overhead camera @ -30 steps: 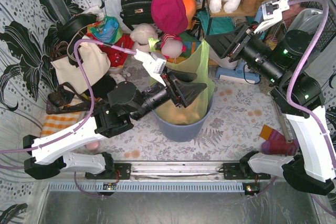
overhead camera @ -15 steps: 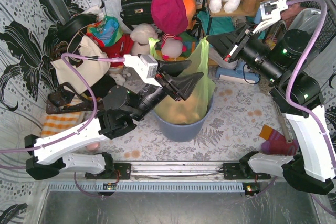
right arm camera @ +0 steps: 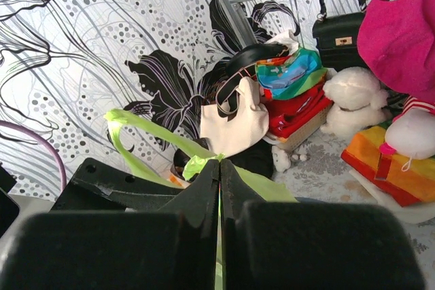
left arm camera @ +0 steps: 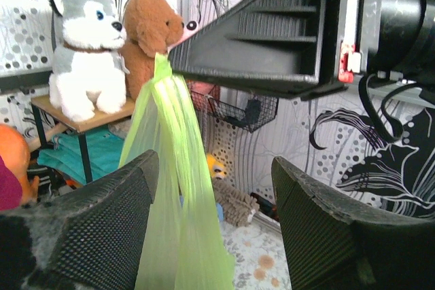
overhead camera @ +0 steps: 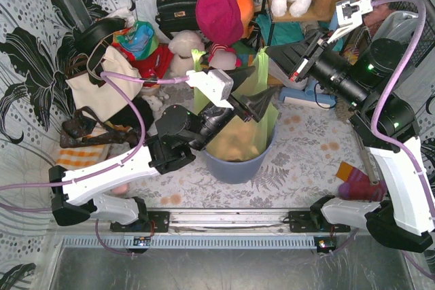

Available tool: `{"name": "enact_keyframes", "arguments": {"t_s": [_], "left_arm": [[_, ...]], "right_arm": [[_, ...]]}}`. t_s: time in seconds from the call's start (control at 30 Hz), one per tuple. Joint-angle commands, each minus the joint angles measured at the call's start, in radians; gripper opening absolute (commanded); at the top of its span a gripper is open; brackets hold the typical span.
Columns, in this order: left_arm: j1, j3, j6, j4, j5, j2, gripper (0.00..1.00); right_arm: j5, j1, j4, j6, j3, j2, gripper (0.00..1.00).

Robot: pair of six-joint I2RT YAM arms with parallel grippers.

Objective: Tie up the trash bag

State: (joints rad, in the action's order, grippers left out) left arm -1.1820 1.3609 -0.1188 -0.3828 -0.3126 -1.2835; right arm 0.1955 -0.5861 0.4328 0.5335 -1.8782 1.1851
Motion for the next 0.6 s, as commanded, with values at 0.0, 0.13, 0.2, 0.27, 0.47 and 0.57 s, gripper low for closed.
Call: {"name": "enact_keyframes", "arguments": {"t_s": [0.0, 0.13, 0.2, 0.27, 0.47, 0.57], "left_arm": [[0.015, 0.050, -0.073, -0.093, -0.017, -0.014, 0.76], [0.042, 0.041, -0.083, -0.104, 0.022, -0.008, 0.77], [0.061, 0.027, -0.079, -0.114, 0.060, 0.004, 0.77], [0.082, 0.009, -0.078, -0.127, 0.098, 0.017, 0.77], [0.155, -0.016, -0.073, -0.146, 0.283, 0.036, 0.77], [0.181, -0.004, -0.076, -0.126, 0.377, 0.027, 0.77]], "right_arm": [[0.027, -0.004, -0.054, 0.011, 0.007, -0.029, 0.00], [0.028, -0.005, -0.052, 0.010, 0.014, -0.042, 0.00], [0.027, -0.004, -0.050, 0.010, 0.019, -0.046, 0.00], [0.027, -0.005, -0.048, 0.007, 0.023, -0.049, 0.00], [0.036, -0.005, -0.048, 0.004, 0.033, -0.054, 0.00], [0.044, -0.005, -0.047, 0.001, 0.035, -0.056, 0.00]]}}
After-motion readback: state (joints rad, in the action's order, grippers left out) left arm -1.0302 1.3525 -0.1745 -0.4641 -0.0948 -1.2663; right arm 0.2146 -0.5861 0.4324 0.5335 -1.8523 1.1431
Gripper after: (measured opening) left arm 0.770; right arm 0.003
